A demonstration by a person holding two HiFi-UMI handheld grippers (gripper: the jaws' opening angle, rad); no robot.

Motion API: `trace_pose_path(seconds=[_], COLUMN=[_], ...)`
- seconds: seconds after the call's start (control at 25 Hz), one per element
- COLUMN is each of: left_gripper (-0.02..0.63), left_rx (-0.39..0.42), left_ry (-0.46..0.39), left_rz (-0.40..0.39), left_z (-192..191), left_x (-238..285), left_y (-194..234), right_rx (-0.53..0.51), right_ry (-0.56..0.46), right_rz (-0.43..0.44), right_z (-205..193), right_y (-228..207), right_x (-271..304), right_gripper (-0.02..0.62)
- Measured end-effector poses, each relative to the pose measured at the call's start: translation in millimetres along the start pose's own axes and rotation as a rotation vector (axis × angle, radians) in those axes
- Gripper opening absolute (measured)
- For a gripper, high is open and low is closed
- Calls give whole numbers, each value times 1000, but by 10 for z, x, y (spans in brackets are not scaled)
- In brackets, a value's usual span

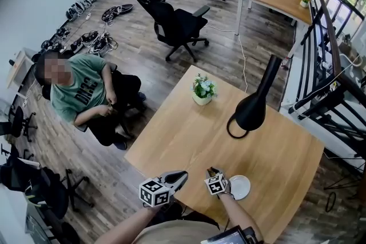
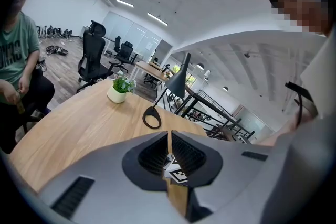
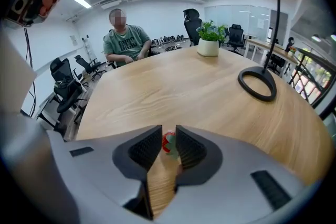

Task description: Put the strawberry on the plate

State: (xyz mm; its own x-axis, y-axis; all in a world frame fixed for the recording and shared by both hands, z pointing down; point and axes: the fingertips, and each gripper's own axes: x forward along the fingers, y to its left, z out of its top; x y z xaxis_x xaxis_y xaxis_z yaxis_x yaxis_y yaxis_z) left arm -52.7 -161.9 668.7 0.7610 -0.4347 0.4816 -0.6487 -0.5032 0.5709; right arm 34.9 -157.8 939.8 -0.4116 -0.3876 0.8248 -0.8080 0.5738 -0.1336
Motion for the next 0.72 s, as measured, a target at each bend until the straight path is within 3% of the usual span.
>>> trace_pose_path(seconds=[0.72], left_gripper=[5], left_rx=[-3], left_ry=[-6], left_rz=[6], left_z=[-75], left_x=[-127], left_y=[17], right_rx=[56], right_ry=[-33], right_rz=[-33], right_z=[-41], right_y=[-32], right_x=[-27], right_gripper=[57])
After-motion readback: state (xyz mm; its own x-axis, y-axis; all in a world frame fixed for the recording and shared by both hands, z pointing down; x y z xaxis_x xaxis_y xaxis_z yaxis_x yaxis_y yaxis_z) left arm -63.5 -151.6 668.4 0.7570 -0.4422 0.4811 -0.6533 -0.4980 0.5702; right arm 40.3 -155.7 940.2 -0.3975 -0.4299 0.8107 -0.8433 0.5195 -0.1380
